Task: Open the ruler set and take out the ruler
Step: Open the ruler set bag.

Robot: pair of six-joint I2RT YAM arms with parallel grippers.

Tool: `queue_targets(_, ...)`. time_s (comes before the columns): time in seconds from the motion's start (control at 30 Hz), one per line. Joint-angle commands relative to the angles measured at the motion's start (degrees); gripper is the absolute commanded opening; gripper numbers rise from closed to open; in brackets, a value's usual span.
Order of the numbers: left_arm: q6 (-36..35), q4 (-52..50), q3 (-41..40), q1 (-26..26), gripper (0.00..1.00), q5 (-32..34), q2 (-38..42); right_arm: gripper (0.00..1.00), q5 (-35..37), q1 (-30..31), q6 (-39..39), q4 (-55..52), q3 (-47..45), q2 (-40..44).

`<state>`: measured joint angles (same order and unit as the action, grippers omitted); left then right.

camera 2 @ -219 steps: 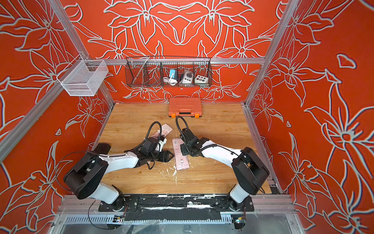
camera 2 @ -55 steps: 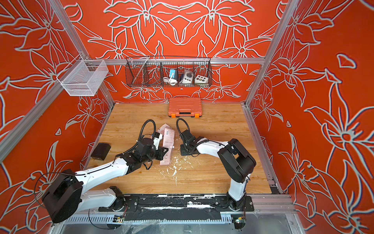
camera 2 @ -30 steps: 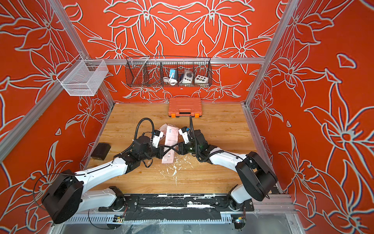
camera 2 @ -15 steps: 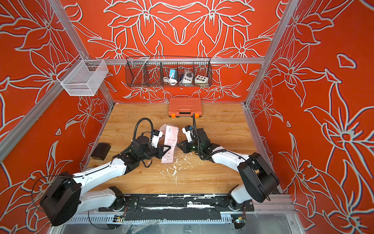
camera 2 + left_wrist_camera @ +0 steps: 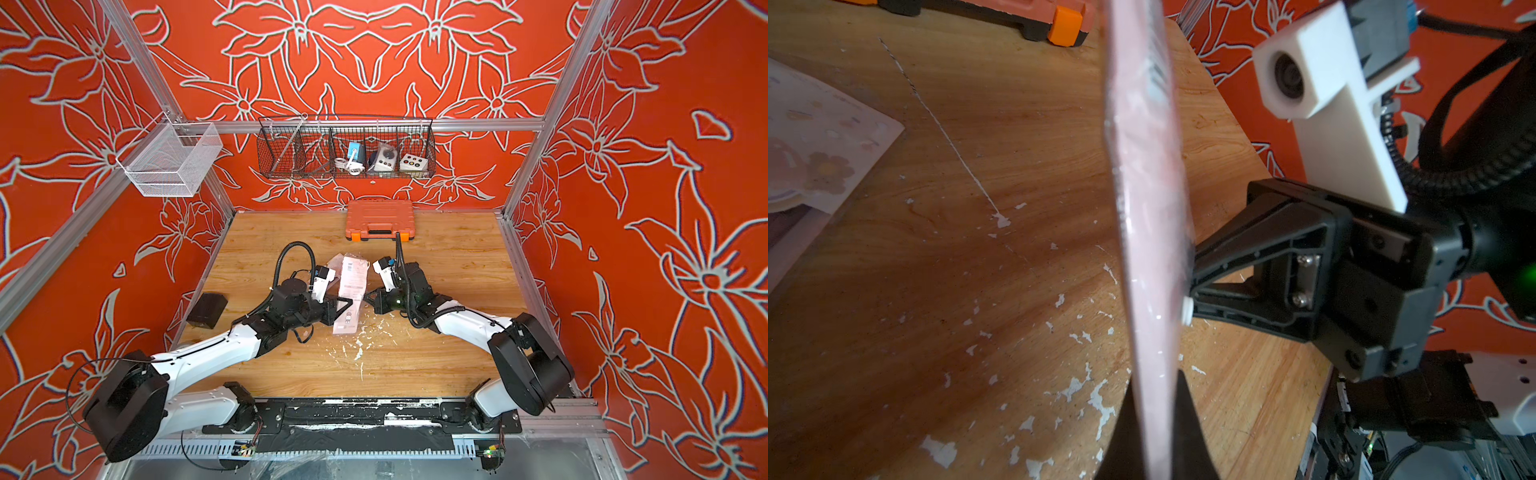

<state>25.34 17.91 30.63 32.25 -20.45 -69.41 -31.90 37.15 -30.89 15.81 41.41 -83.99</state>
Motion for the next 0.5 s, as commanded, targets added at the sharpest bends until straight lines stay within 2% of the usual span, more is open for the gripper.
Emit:
queue_targets(0.0, -0.1, 1.9, -1.0, -0.2, 0.00, -0.3, 0.0, 0.00, 2.9, -0.1, 0.4, -1.5, 0.6, 2.0)
queue_targets(0.17, 0.3, 2.0, -1.6, -0.2, 0.00, 1.6, 0.3, 0.00, 5.5, -1.0, 0.3, -4.6, 0.1, 2.9)
queue_targets(0.33, 0.8, 2.5, -2.0, -0.3, 0.01, 2.2, 0.0, 0.00, 2.2, -2.8, -2.4, -2.2, -2.1, 3.6)
queue_targets(0.4, 0.9, 2.5, -2.0, -0.3, 0.28, 2.5, -0.5, 0.00, -0.6, -2.8, -2.9, -2.3, -1.9, 3.5)
queue_targets(0.47, 1.0, 2.5, -1.9, -0.3, 0.46, 2.4, -0.9, 0.00, -3.8, -2.8, -4.5, -1.1, -2.2, 3.3)
